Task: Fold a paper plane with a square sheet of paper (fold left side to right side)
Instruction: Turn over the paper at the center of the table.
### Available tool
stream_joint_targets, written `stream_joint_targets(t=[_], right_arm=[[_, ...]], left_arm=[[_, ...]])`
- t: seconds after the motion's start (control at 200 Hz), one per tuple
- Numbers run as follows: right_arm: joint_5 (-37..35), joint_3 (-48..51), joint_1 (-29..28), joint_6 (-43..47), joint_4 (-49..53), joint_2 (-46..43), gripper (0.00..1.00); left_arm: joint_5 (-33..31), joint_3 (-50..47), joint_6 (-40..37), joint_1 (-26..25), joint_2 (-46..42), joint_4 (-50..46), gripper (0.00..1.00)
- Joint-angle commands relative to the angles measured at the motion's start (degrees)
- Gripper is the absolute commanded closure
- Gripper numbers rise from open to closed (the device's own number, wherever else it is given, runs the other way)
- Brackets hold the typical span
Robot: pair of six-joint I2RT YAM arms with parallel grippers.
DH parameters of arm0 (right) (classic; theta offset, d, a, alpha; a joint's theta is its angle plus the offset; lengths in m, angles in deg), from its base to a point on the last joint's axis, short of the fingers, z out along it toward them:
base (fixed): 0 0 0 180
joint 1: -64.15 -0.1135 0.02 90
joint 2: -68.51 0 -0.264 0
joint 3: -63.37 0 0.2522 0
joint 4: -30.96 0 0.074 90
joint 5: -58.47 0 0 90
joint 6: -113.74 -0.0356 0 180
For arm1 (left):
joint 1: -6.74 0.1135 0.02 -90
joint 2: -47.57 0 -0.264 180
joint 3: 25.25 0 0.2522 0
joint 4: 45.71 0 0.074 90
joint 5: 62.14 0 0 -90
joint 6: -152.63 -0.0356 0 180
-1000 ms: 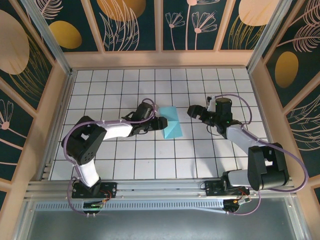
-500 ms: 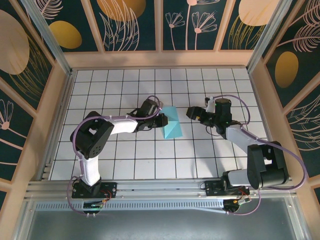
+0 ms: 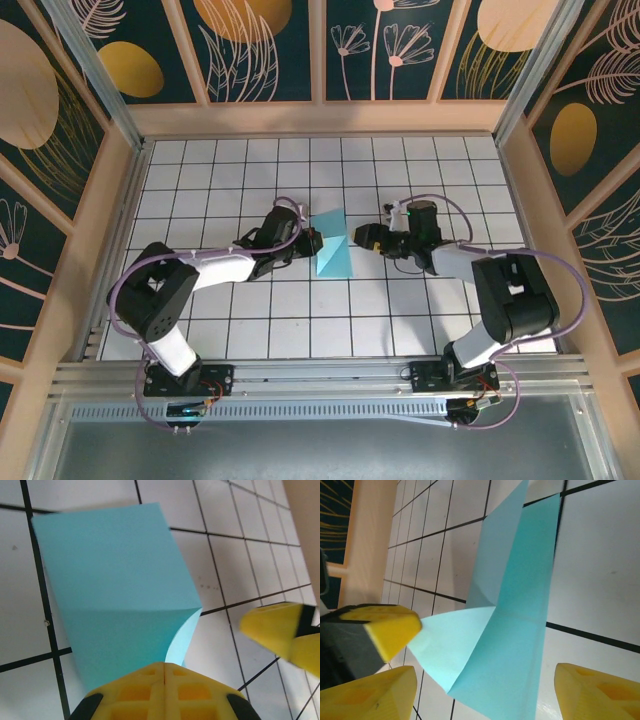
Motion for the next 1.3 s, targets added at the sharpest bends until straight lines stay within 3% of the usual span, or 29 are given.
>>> stream_joint_targets(t=[0.0,0.375,0.696,1.296], right_arm=[[0.92,-2.10,-1.50,-2.21,-6.43,2.75,0.28],[1.02,-7.49,-4.45,-6.06,-12.20,11.10,0.28],[-2.52,-12.33,-6.45,-9.37,-8.30,16.17,0.28],[-1.31,-16.40,-7.32,-11.65,-8.45,21.50,0.52]], left_arm=[[-2.27,-1.51,1.34,0.45,-2.24,3.27,1.00],[-2.01,-3.08,2.01,0.44,-2.62,3.80,1.00],[-1.91,-3.61,1.96,0.44,-2.75,4.35,1.00],[-2.75,-3.87,1.87,0.44,-1.77,3.22,1.00]])
